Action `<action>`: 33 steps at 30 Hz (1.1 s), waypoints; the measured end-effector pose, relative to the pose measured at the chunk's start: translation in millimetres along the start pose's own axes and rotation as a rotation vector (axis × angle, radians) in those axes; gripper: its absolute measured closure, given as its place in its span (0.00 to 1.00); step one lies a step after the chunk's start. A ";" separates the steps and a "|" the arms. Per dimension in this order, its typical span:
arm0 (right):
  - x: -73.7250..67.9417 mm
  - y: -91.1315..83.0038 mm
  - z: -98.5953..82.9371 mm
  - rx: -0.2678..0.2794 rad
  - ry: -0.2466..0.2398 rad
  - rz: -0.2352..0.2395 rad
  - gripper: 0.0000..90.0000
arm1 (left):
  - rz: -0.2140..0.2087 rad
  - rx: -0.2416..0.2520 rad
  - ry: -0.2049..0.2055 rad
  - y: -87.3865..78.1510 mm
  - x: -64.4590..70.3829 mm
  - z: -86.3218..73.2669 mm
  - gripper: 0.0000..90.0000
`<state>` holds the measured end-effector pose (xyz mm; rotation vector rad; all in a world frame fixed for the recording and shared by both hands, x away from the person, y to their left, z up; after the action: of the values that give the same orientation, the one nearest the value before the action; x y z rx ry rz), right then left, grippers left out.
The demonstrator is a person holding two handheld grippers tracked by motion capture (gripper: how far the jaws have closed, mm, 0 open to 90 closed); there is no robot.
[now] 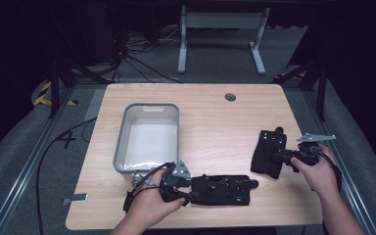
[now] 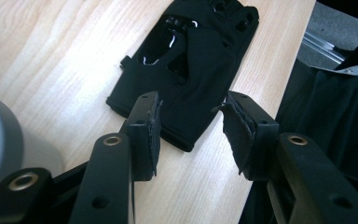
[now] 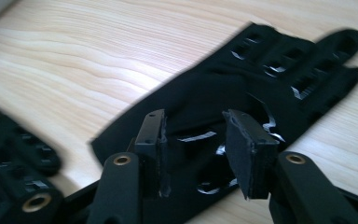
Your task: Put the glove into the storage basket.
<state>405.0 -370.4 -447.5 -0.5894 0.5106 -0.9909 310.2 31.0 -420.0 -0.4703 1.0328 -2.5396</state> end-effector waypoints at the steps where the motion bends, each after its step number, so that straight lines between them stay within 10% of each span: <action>1: 3.7 1.2 -0.9 -0.004 0.008 -0.011 0.64 | 0.003 -0.004 -0.004 -0.3 0.0 -1.7 0.63; 18: 27.3 17.9 -9.1 -0.036 0.032 -0.135 0.58 | 0.011 -0.008 -0.012 -2.7 -2.0 -6.0 0.63; 33: 6.0 24.4 17.3 -0.020 -0.019 -0.070 0.59 | 0.015 -0.007 -0.007 -2.8 -2.2 -4.9 0.63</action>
<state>433.8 -361.5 -451.8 -0.6374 0.4862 -1.0465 309.4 36.8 -421.7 -0.4721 1.0396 -2.5202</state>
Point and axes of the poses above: each handheld gripper's, and its own axes: y roughly forward along the jaws, z roughly out of its top, x roughly to its right, the point moved 4 cm from there along y, roughly forward along the jaws, and after that the axes turned 4 degrees about x, right-handed, at the moved point
